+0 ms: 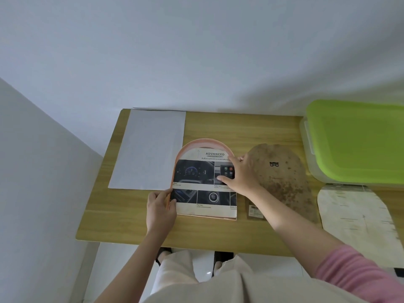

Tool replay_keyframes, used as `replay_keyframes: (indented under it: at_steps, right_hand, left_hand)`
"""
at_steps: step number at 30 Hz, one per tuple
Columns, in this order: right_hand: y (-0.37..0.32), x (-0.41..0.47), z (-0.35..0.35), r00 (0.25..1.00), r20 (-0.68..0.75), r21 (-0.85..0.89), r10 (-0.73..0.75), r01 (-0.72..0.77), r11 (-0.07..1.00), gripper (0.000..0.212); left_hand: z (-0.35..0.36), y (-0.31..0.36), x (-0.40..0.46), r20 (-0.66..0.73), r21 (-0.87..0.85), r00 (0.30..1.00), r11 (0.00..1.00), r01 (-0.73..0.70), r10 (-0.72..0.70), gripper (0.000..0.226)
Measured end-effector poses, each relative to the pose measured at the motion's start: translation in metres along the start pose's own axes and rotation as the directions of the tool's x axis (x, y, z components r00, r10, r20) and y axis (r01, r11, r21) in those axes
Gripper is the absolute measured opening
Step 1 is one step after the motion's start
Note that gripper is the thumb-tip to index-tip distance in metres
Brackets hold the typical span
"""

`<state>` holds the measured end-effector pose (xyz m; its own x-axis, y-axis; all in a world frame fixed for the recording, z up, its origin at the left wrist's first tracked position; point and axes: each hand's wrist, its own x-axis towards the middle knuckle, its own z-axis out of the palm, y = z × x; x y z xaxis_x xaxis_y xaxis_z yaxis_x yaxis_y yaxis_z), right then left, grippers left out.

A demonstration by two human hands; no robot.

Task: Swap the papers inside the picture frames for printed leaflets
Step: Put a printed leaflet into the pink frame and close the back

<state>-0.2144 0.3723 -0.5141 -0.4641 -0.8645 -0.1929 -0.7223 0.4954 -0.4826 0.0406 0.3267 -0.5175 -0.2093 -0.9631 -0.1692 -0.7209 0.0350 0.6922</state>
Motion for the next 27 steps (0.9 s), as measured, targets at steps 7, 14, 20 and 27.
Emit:
replay_keyframes:
  at_steps: [7,14,20,27]
  right_hand:
    - [0.007,-0.021,-0.013,0.998,-0.059,0.21,0.023,-0.01,0.978,0.063]
    - [0.06,-0.093,-0.031,0.96,-0.183,0.279,0.21,-0.154,0.948,0.056]
    - [0.113,-0.137,-0.051,0.884,-0.197,0.216,0.425,-0.384,0.898,0.06]
    - [0.136,-0.14,-0.062,0.859,-0.055,0.103,0.509,-0.502,0.859,0.08]
  left_hand:
    - [-0.002,0.015,-0.003,-0.031,-0.045,0.998,0.998,-0.054,0.053,0.034]
    - [0.029,0.068,-0.032,0.069,-0.161,0.973,0.965,-0.205,0.218,0.029]
    - [0.076,0.114,-0.065,0.316,-0.15,0.911,0.962,-0.227,0.265,0.033]
    - [0.113,0.141,-0.082,0.521,0.054,0.845,0.984,-0.172,0.119,0.056]
